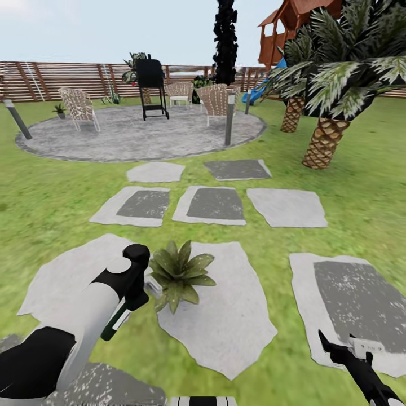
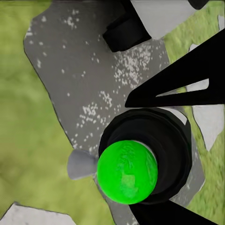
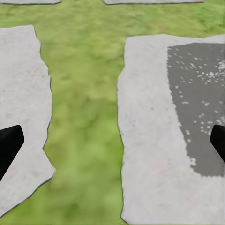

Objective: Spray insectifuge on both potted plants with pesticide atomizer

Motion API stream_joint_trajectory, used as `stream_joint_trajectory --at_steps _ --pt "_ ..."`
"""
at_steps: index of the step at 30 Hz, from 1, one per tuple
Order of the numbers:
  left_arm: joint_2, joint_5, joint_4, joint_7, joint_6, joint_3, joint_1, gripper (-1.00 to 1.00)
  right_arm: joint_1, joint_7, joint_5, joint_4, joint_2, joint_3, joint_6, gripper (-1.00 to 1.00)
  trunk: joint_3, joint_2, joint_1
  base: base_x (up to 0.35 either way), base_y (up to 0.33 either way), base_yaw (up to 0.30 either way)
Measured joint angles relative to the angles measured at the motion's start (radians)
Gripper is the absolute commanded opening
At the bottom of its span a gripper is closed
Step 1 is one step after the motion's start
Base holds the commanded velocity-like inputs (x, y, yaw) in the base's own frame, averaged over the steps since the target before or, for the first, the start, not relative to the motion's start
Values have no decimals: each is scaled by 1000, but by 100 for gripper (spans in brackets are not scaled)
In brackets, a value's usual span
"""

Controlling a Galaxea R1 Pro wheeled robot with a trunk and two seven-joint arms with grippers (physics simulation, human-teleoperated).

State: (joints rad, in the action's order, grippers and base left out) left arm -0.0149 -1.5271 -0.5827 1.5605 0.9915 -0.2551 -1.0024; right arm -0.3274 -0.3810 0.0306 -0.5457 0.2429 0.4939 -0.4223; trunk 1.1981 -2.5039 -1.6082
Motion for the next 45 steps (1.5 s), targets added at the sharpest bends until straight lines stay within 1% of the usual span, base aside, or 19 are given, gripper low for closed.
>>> stream_joint_trajectory --at_steps 7,14,20,25,26,29,32,33,34,35,37,38,40,43,45 --pt "1 -1 0 0 1 -5 0 -100 0 0 0 0 0 0 0 100 0 0 0 -171 -234 276" --pt "-6 -2 -5 0 -5 -2 -21 -100 0 0 0 0 0 0 0 100 0 0 0 -233 -197 272" --pt "-7 -3 -4 0 -2 -2 -22 -100 0 0 0 0 0 0 0 100 0 0 0 -190 -210 56" --pt "-13 -4 -7 0 -6 -2 -28 -100 0 0 1 0 0 -1 0 100 0 0 0 174 -144 2" --pt "-15 -5 -8 0 -7 -3 -39 -100 0 0 1 1 0 -1 0 100 0 0 1 296 -22 0" --pt "-19 -7 -2 0 -10 -5 -131 -100 0 0 1 2 0 -1 0 100 0 0 0 112 -7 0" --pt "-20 -7 5 0 -15 -7 -211 -100 0 0 1 3 0 -1 0 100 0 0 0 18 -1 0" --pt "-21 -6 6 0 -21 -9 -228 -100 0 0 1 3 0 -1 0 100 0 0 0 4 0 0" --pt "-21 -5 6 0 -30 -22 -239 -100 0 0 2 3 0 -1 0 100 0 0 0 2 0 0" --pt "-21 -4 7 0 -36 -46 -245 -100 0 0 2 3 0 -1 0 100 0 0 0 1 0 0" --pt "-20 -2 8 0 -41 -106 -245 -100 0 0 2 3 0 -1 0 100 0 0 0 0 0 0" --pt "-19 -2 9 0 -43 -120 -241 -100 0 0 1 3 0 -1 0 100 0 0 0 36 0 0" --pt "-19 1 28 0 -45 -127 -237 -100 0 0 1 4 0 -1 -1 100 0 0 0 120 0 0" --pt "-19 6 83 1 -47 -127 -236 -100 0 0 0 9 0 -1 -1 100 0 0 0 248 -9 49" --pt "-19 7 96 1 -47 -127 -236 -100 0 0 0 9 0 -1 -1 100 0 0 0 305 -60 177"
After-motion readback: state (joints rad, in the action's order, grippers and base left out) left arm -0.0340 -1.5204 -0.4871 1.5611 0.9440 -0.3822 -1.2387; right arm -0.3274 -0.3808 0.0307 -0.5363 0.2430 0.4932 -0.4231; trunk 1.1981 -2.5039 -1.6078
